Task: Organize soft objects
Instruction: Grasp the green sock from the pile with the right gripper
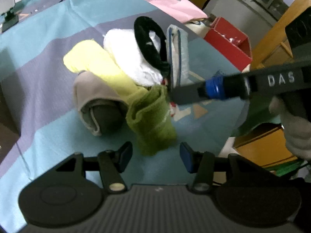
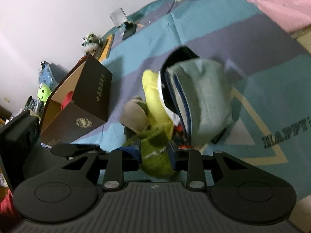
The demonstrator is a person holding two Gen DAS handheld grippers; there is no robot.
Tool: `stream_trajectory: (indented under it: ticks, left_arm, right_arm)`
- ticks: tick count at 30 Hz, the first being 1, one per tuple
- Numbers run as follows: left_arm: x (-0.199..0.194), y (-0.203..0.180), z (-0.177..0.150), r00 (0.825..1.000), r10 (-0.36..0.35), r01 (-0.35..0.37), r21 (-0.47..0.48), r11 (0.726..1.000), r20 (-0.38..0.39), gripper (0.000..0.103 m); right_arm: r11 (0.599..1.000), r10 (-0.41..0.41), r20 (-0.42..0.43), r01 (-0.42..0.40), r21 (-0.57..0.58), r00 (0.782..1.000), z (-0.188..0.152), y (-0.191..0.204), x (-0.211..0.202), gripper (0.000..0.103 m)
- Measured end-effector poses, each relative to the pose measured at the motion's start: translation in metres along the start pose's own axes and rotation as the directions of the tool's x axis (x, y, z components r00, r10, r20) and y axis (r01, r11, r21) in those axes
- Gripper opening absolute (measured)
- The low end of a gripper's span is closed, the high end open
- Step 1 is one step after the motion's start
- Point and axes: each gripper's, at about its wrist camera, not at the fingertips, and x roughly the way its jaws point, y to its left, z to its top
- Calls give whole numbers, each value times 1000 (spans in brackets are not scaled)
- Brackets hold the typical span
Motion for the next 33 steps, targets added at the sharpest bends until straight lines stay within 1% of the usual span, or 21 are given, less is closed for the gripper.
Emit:
stream_trajectory:
  ticks: [3, 7, 8, 9, 11, 12, 15, 18, 19, 22, 24, 30, 33]
  left_arm:
    - [3, -2, 2, 1000, 31, -31, -11, 999, 4, 51]
    - [5, -4, 4, 998, 58, -58, -15, 998, 1, 50]
    - [5, -6, 4, 998, 66, -66, -9, 998, 5, 39]
    - [7, -7, 5, 998, 68, -68, -2, 998, 7, 31]
    - [8, -9, 4, 998, 65, -65, 4, 998, 7, 29]
    - [8, -9, 4, 998, 66, -66, 1, 998, 9, 28]
    - [9, -6, 4, 998, 67, -67, -19, 998, 7, 24]
    - [6, -5, 4, 998, 59, -58, -21, 998, 17, 19]
    - [5, -5, 4, 998, 59, -58, -17, 998, 19, 18]
    - [-1, -6, 2, 998, 51, -51, -8, 999, 31, 18]
    - [-8, -6, 1, 998, 53, -52, -6, 999, 44, 18]
    - [-41, -5, -6, 994, 52, -52, -1, 999, 100, 17]
    - [-61, -3, -8, 988, 60, -60, 0, 998, 143, 16]
  right_arm:
    - [1000, 8, -33, -8, 11, 999, -1, -3, 9, 13]
    - [1000, 4, -55, -5, -21, 999, -1, -2, 19, 14]
    - [1000, 8, -65, -9, -21, 998, -1, -2, 22, 14]
    - [1000, 12, -74, -14, -19, 997, -1, -4, 24, 14]
    - [1000, 18, -89, -19, -13, 996, -2, -4, 30, 15]
    - [1000, 15, -90, -15, -8, 996, -2, -5, 31, 17]
    - [1000, 26, -102, -25, 14, 994, -3, -7, 36, 18]
    - [999, 35, -109, -36, -6, 993, -4, -6, 36, 17]
    - [999, 39, -108, -40, -8, 993, -5, -5, 34, 15]
    - [998, 62, -105, -62, 11, 993, -5, -7, 32, 14]
    - [996, 93, -103, -91, 20, 990, -5, -6, 29, 14]
    - [982, 187, -104, -189, -3, 977, -2, 12, 17, 14]
    - [973, 226, -89, -228, -16, 970, 3, 25, 13, 14]
